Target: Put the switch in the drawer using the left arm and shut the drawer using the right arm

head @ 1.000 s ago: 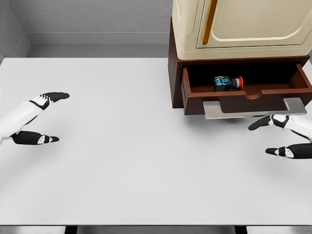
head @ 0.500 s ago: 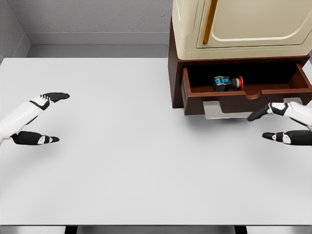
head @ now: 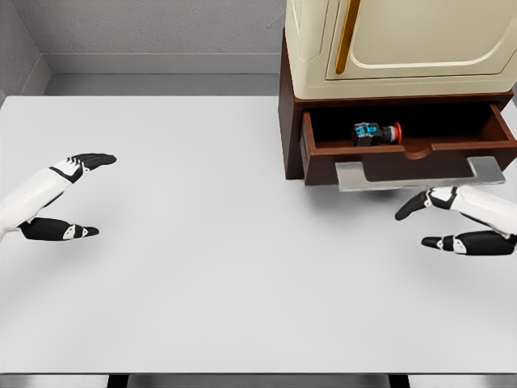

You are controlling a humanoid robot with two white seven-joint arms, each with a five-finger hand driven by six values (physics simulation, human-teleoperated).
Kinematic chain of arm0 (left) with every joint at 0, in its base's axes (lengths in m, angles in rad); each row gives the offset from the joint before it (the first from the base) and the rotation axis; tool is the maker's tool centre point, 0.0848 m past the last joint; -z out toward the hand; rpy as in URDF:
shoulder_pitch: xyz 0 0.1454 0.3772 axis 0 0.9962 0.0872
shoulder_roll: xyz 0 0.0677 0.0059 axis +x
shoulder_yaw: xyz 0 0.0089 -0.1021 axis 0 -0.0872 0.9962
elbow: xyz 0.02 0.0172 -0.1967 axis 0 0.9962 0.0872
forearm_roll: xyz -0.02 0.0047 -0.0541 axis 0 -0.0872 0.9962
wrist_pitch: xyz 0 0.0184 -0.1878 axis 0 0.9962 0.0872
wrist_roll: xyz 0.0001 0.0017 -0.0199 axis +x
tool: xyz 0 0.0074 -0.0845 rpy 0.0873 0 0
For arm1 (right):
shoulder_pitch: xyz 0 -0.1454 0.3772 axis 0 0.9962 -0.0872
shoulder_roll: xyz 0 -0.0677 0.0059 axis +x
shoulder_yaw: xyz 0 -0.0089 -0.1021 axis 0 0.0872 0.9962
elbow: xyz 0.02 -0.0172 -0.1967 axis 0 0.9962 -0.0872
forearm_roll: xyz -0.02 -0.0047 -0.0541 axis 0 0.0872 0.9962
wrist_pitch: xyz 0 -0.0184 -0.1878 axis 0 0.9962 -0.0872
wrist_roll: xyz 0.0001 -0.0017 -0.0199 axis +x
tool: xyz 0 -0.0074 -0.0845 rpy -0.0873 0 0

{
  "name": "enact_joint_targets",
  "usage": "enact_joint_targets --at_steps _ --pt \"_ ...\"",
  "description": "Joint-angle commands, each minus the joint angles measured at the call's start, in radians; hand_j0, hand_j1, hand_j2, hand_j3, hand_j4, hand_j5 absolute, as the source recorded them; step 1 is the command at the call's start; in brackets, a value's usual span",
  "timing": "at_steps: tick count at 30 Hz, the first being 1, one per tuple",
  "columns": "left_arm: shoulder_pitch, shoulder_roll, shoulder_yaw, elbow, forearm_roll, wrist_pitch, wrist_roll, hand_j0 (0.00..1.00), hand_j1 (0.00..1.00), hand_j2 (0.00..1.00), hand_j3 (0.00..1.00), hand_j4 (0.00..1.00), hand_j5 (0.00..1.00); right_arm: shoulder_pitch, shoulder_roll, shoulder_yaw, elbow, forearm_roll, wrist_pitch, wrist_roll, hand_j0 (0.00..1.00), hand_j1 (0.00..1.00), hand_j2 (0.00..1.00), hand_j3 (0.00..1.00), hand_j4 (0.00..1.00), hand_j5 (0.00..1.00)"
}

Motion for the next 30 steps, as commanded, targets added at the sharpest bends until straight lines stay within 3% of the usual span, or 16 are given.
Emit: enact_joint_targets --at_steps 1,9,30 --pt "0.000 -0.004 0.000 -0.003 0.008 0.002 0.000 1.00 1.00 1.00 1.00 1.00 1.00 0.000 0.004 0.011 0.000 0.005 0.002 -0.001 0.68 0.68 0.68 0.68 0.68 0.68" --pt "0.000 -0.004 0.000 -0.003 0.008 0.002 0.000 1.00 1.00 1.00 1.00 1.00 1.00 -0.009 0.008 0.014 -0.001 0.008 0.002 -0.001 0.68 0.68 0.68 0.68 0.68 0.68" --pt "0.000 -0.012 0.000 -0.001 0.008 0.002 0.000 1.00 1.00 1.00 1.00 1.00 1.00 -0.129 0.081 0.080 0.048 0.033 0.002 0.009 0.69 0.69 0.69 0.69 0.69 0.69"
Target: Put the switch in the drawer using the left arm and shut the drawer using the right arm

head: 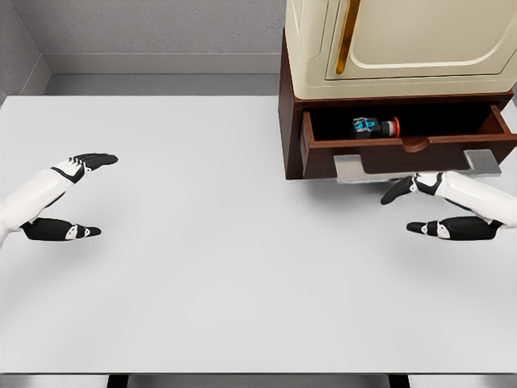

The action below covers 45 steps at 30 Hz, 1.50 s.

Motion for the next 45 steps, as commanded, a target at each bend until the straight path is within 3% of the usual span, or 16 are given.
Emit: enact_joint_targets --at_steps 1,4,22,33,36,45 --pt "0.000 0.000 0.000 0.000 0.008 0.002 0.000 1.00 1.00 1.00 1.00 1.00 1.00 -0.006 0.010 0.028 0.020 -0.001 0.003 0.001 0.69 0.69 0.69 0.69 0.69 0.69" --pt "0.000 0.000 0.000 0.000 0.008 0.002 0.000 1.00 1.00 1.00 1.00 1.00 1.00 -0.055 0.031 0.069 0.062 0.010 0.003 0.002 0.69 0.69 0.69 0.69 0.69 0.69" --pt "0.000 0.000 0.000 0.000 0.008 0.002 0.000 1.00 1.00 1.00 1.00 1.00 1.00 -0.060 0.028 0.066 0.100 0.011 0.003 0.005 0.71 0.71 0.71 0.71 0.71 0.71" --pt "0.000 -0.006 -0.002 -0.004 0.008 0.002 0.000 1.00 1.00 1.00 1.00 1.00 1.00 -0.129 0.051 0.106 0.155 0.016 0.003 0.005 0.71 0.71 0.71 0.71 0.71 0.71" --pt "0.000 -0.008 -0.002 -0.008 0.007 0.002 0.000 1.00 1.00 1.00 1.00 1.00 1.00 -0.170 0.085 0.135 0.185 0.019 0.003 0.005 0.71 0.71 0.71 0.71 0.71 0.71" --pt "0.000 -0.008 -0.002 -0.010 0.007 0.002 0.000 1.00 1.00 1.00 1.00 1.00 1.00 -0.176 0.086 0.139 0.195 0.016 0.003 0.005 0.71 0.71 0.71 0.71 0.71 0.71"
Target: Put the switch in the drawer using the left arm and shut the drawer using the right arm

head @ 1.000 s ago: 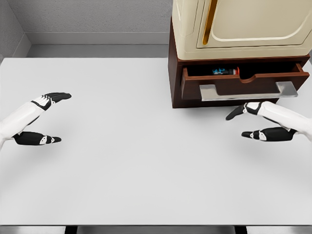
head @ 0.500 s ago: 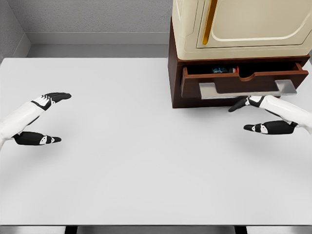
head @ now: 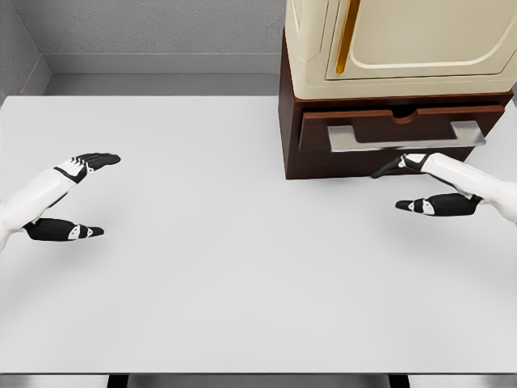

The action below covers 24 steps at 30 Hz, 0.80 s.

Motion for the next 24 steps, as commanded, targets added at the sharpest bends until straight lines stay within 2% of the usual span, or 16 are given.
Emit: enact_joint_targets --at_steps 1,5,11,20,24 --pt "0.000 0.001 0.000 -0.001 0.008 0.002 0.001 1.00 1.00 1.00 1.00 1.00 1.00 -0.002 0.001 0.001 0.018 -0.009 0.002 -0.001 0.72 0.72 0.72 0.72 0.72 0.72" --pt "0.000 0.001 0.000 -0.018 0.007 0.002 -0.001 1.00 1.00 1.00 1.00 1.00 1.00 -0.015 -0.001 0.001 0.049 -0.012 0.002 -0.001 0.71 0.71 0.71 0.71 0.71 0.71" --pt "0.012 -0.012 0.002 -0.033 0.008 0.002 -0.007 1.00 1.00 1.00 1.00 1.00 1.00 -0.023 0.002 0.001 0.054 -0.013 0.002 -0.001 0.61 0.61 0.61 0.61 0.61 0.61" --pt "0.014 -0.013 0.002 -0.045 0.008 0.002 -0.009 1.00 1.00 1.00 1.00 1.00 1.00 -0.055 0.059 0.002 0.080 -0.006 0.002 -0.001 0.62 0.62 0.62 0.62 0.62 0.62" --pt "0.014 -0.013 0.002 -0.045 0.008 0.002 -0.009 1.00 1.00 1.00 1.00 1.00 1.00 -0.052 0.051 0.001 0.072 -0.006 0.002 0.001 0.62 0.62 0.62 0.62 0.62 0.62"
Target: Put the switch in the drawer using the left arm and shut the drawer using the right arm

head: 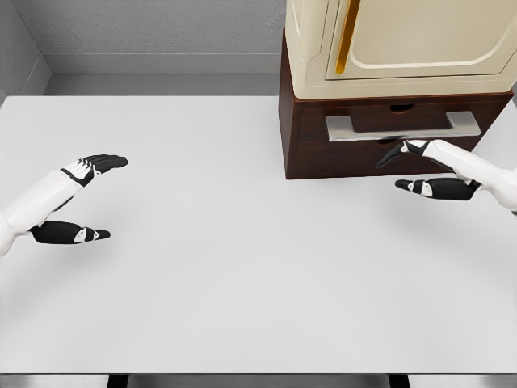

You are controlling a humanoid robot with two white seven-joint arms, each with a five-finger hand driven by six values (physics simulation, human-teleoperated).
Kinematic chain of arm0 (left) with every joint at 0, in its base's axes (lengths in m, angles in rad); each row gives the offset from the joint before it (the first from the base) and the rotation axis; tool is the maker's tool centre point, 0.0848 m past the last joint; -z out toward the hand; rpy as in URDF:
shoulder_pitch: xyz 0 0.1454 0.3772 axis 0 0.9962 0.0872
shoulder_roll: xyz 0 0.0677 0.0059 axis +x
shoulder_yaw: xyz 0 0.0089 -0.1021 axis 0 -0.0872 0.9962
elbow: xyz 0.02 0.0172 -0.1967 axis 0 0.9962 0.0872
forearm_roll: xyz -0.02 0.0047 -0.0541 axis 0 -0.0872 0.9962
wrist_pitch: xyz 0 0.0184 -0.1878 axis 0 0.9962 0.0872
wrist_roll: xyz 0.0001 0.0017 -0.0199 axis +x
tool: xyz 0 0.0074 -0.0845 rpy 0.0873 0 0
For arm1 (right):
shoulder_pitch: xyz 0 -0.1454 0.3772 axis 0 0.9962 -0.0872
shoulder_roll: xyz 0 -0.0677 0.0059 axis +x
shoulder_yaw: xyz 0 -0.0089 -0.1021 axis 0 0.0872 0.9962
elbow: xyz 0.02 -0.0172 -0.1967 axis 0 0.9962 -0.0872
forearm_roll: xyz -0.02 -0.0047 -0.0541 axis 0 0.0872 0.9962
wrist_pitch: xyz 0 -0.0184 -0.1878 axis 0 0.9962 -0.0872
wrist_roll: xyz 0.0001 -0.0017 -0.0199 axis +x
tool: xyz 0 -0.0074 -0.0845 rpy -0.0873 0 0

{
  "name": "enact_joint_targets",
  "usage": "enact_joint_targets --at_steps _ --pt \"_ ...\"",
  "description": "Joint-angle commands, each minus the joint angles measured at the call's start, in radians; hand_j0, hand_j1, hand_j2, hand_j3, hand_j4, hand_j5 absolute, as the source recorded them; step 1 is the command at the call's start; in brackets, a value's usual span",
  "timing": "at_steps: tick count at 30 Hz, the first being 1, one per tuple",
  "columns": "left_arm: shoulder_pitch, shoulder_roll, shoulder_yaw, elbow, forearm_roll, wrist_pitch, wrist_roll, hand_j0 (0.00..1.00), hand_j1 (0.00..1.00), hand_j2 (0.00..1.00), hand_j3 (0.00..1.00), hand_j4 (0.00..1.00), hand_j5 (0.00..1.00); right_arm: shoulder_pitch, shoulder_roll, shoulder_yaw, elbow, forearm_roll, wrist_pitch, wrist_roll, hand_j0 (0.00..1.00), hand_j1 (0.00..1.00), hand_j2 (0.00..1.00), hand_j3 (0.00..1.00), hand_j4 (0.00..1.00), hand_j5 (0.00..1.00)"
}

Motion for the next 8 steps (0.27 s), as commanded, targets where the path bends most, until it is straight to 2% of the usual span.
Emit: enact_joint_targets --at_steps 1,2,5,8 --pt "0.000 0.001 0.000 -0.001 0.008 0.002 0.001 1.00 1.00 1.00 1.00 1.00 1.00 0.003 -0.010 -0.001 -0.007 -0.010 0.003 -0.001 0.63 0.63 0.63 0.63 0.63 0.63" --pt "0.000 0.001 0.000 -0.001 0.008 0.002 0.000 1.00 1.00 1.00 1.00 1.00 1.00 0.011 -0.030 -0.001 -0.015 -0.011 0.003 -0.001 0.64 0.64 0.64 0.64 0.64 0.64" --pt "0.000 -0.001 0.000 -0.001 0.008 0.002 0.001 1.00 1.00 1.00 1.00 1.00 1.00 0.074 -0.146 -0.004 -0.093 -0.022 0.003 -0.002 0.66 0.66 0.66 0.66 0.66 0.66" --pt "0.008 0.001 0.000 -0.003 0.008 0.002 0.001 1.00 1.00 1.00 1.00 1.00 1.00 0.100 -0.186 -0.010 -0.107 -0.024 0.003 -0.002 0.66 0.66 0.66 0.66 0.66 0.66"
